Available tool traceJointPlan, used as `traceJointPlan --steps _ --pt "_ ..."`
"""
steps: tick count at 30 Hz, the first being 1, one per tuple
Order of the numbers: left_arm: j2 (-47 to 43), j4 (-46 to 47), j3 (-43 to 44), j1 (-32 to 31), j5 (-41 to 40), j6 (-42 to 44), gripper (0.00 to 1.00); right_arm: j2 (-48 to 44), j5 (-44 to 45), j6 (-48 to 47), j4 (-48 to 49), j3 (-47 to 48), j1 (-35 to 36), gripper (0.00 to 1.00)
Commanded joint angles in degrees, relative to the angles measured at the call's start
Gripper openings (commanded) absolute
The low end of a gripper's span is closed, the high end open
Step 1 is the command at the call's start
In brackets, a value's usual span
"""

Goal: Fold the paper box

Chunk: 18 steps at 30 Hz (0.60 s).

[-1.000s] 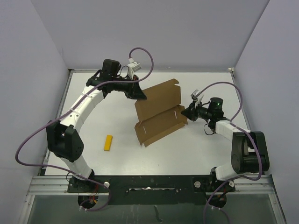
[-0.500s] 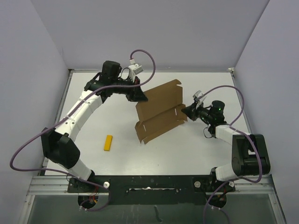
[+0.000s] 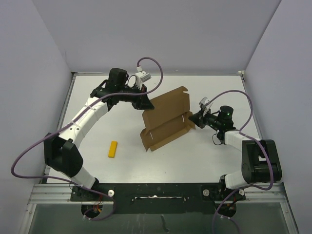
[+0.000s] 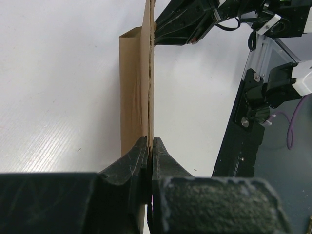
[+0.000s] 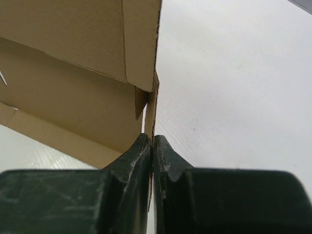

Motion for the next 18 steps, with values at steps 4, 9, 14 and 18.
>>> traceJointPlan --steps 4,9,14,18 --pt "-4.9 2.7 -1.5 -1.1 -1.8 0.0 0.0 -1.7 -5.4 -5.5 -1.5 1.1 0.5 0.08" --pt "-5.5 3.1 -1.9 -1.1 -2.4 0.3 0.0 -1.7 -6.5 -6.7 -4.2 1.9 0.5 0.13" --pt "-5.6 3.6 -2.2 -1.1 -2.8 0.7 0.0 -2.0 -7.7 -7.1 -7.3 3.4 0.4 0.17" --pt "-5.5 3.5 -1.5 -1.1 -2.9 1.1 0.0 -2.1 -9.2 -6.9 -9.9 4.7 -0.2 0.2"
